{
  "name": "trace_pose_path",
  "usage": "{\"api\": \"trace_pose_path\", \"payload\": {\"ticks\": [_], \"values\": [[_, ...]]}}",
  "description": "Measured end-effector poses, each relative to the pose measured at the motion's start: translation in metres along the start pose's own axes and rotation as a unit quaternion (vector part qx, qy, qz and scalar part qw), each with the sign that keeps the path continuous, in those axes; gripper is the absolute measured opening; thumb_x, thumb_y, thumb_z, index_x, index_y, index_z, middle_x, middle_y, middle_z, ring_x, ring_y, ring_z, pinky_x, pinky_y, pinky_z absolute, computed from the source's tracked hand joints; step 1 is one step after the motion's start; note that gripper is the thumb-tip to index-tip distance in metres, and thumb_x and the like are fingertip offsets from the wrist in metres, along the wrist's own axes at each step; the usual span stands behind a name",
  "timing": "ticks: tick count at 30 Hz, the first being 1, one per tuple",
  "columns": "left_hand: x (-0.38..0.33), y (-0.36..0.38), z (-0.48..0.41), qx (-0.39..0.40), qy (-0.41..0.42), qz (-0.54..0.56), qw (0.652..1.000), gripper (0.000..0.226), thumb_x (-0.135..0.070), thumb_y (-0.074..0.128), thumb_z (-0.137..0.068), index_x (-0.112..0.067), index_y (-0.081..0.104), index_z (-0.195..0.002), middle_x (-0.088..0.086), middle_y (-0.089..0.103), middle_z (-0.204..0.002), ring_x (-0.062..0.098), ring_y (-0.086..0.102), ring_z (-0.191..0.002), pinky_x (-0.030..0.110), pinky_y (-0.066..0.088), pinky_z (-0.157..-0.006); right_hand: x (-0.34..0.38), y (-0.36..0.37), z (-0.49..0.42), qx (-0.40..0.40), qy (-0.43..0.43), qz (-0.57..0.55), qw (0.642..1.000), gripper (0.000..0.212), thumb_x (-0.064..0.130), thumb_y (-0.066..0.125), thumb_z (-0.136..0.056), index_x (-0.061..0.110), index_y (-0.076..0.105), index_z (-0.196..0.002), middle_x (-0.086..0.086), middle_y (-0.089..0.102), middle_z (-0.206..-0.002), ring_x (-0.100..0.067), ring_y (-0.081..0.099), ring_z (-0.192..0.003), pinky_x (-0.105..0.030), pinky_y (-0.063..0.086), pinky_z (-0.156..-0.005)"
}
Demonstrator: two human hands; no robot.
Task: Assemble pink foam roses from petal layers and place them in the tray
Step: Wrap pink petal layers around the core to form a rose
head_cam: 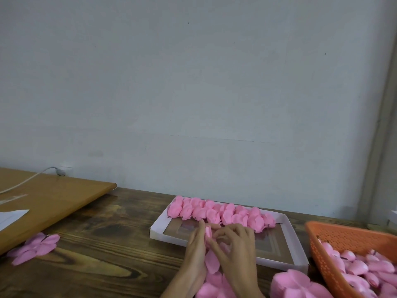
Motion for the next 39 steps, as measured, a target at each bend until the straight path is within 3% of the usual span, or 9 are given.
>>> {"api": "trace_pose_path", "payload": {"ticks": [7, 13, 18, 21, 24, 28, 33, 36, 39], "values": [[-0.002, -0.016, -0.008, -0.071, -0.034, 0.058, 0.995, 0.052, -0.045, 0.047, -0.108, -0.007, 0.058, -0.075, 0.009, 0.045, -0.064, 0.022, 0.053, -0.057, 0.029, 0.047, -0.057, 0.013, -0.002, -0.001, 0.098, -0.065, -0.037, 0.992, 0.014, 0.042, 0.074, -0.089, 0.044, 0.073, -0.103, 0.016, 0.052, -0.111, -0.004, 0.049, -0.114, -0.015, 0.040, -0.094], [-0.009, -0.023, -0.011, -0.081, 0.000, 0.038, 0.996, 0.062, -0.034, 0.042, -0.110, -0.014, 0.046, -0.052, 0.003, 0.043, -0.058, 0.018, 0.045, -0.052, 0.026, 0.045, -0.049, 0.023, 0.005, 0.005, 0.172, -0.197, 0.024, 0.965, 0.042, 0.025, 0.079, -0.063, 0.044, 0.072, -0.100, 0.013, 0.050, -0.126, -0.008, 0.051, -0.119, -0.032, 0.051, -0.091], [0.000, -0.025, -0.024, -0.140, -0.005, 0.057, 0.989, 0.047, -0.037, 0.039, -0.110, -0.013, 0.044, -0.070, -0.010, 0.043, -0.046, 0.004, 0.044, -0.036, 0.016, 0.041, -0.041, 0.019, 0.011, 0.009, 0.206, -0.195, 0.061, 0.957, 0.048, 0.030, 0.081, -0.061, 0.048, 0.070, -0.105, 0.019, 0.046, -0.133, -0.008, 0.049, -0.126, -0.037, 0.050, -0.092], [0.007, -0.027, -0.022, -0.100, -0.045, 0.035, 0.993, 0.047, -0.047, 0.045, -0.108, -0.012, 0.064, -0.084, 0.003, 0.066, -0.074, 0.012, 0.065, -0.061, 0.027, 0.053, -0.060, 0.031, 0.005, 0.007, 0.156, -0.224, 0.049, 0.961, 0.025, 0.027, 0.086, -0.074, 0.043, 0.076, -0.092, 0.012, 0.058, -0.122, -0.017, 0.060, -0.111, -0.041, 0.055, -0.080], [0.008, -0.023, -0.018, -0.057, -0.068, 0.105, 0.991, 0.059, -0.061, 0.049, -0.097, -0.010, 0.061, -0.069, 0.010, 0.045, -0.065, 0.015, 0.053, -0.046, 0.023, 0.048, -0.047, 0.039, 0.001, 0.005, 0.125, -0.212, 0.009, 0.969, 0.020, 0.026, 0.088, -0.077, 0.043, 0.078, -0.083, 0.010, 0.062, -0.117, -0.017, 0.062, -0.106, -0.036, 0.055, -0.080], [0.005, -0.003, -0.010, 0.017, -0.078, 0.156, 0.985, 0.067, -0.069, 0.047, -0.094, -0.010, 0.064, -0.067, 0.012, 0.051, -0.062, 0.024, 0.058, -0.052, 0.029, 0.049, -0.045, 0.026, 0.005, 0.007, 0.149, -0.129, -0.075, 0.977, 0.019, 0.026, 0.086, -0.083, 0.043, 0.080, -0.088, 0.009, 0.056, -0.122, -0.011, 0.055, -0.118, -0.021, 0.051, -0.092], [0.005, 0.006, -0.008, 0.063, -0.080, 0.155, 0.983, 0.066, -0.066, 0.050, -0.098, -0.007, 0.067, -0.077, 0.022, 0.065, -0.087, 0.045, 0.070, -0.101, 0.052, 0.061, -0.083, 0.011, 0.007, 0.003, 0.109, -0.062, -0.105, 0.986, 0.026, 0.019, 0.089, -0.078, 0.042, 0.080, -0.086, 0.008, 0.057, -0.120, -0.009, 0.054, -0.119, -0.019, 0.042, -0.101], [0.009, 0.006, -0.010, 0.059, -0.089, 0.175, 0.979, 0.063, -0.064, 0.053, -0.097, -0.007, 0.068, -0.075, 0.028, 0.069, -0.097, 0.051, 0.066, -0.114, 0.062, 0.042, -0.115, 0.009, 0.003, 0.001, 0.074, -0.030, -0.134, 0.988, 0.013, 0.032, 0.087, -0.076, 0.040, 0.081, -0.085, 0.004, 0.059, -0.115, -0.009, 0.056, -0.115, -0.023, 0.045, -0.100], [0.013, 0.005, -0.013, 0.049, -0.096, 0.180, 0.978, 0.058, -0.061, 0.058, -0.094, -0.007, 0.067, -0.075, 0.028, 0.068, -0.097, 0.053, 0.062, -0.122, 0.063, 0.033, -0.121, 0.009, 0.001, 0.000, 0.061, -0.018, -0.142, 0.988, 0.011, 0.036, 0.084, -0.075, 0.039, 0.082, -0.085, 0.001, 0.059, -0.109, -0.008, 0.056, -0.110, -0.030, 0.047, -0.096]]}}
Point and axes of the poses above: each hand's wrist, its own z-axis away from the middle knuckle, its own y-axis out of the palm, x = y × z, the point moved 8 cm from there along -z, towards the middle knuckle
